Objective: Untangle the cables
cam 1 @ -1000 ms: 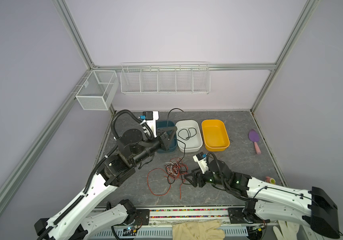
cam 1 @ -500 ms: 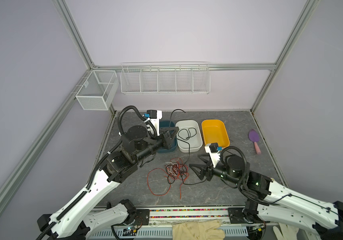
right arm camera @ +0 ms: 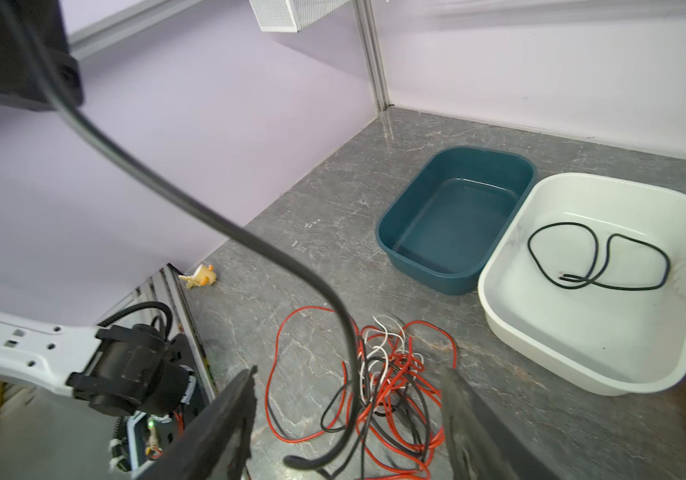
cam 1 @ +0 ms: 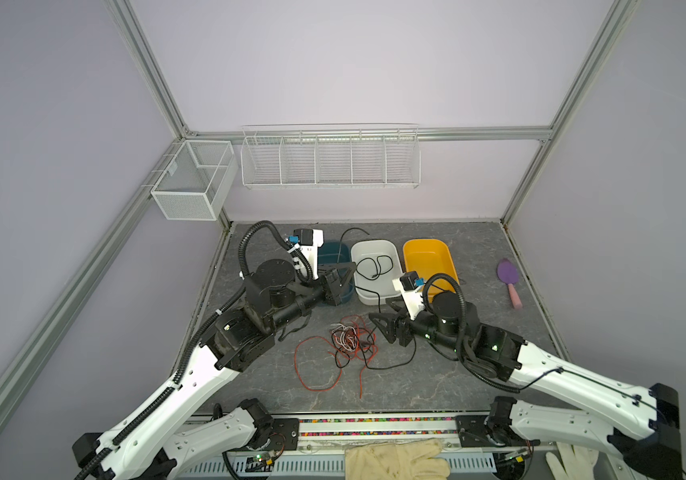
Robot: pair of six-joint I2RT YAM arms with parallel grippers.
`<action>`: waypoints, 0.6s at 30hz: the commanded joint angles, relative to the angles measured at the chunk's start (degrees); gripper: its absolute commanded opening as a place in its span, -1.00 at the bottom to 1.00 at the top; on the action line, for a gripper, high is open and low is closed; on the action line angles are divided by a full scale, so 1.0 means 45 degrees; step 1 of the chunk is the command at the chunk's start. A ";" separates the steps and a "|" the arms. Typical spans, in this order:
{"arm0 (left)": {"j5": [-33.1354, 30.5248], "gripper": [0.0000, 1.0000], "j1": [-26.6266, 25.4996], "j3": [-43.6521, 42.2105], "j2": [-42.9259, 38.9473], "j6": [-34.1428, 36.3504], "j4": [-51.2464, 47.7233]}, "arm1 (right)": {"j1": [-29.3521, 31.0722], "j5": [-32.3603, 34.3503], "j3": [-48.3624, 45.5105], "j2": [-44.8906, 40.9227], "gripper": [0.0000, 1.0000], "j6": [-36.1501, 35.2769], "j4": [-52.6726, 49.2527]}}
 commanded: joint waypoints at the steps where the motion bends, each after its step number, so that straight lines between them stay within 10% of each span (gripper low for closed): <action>1: 0.0114 -1.00 0.0059 -0.0260 -0.0296 -0.0159 0.0302 | -0.0317 -0.0622 0.0178 0.0265 0.11 0.0307 0.0012; 18: -0.0761 -1.00 0.0063 -0.1378 -0.0750 -0.0013 -0.0175 | -0.0396 -0.0534 0.0027 -0.0591 -0.88 0.0074 -0.0570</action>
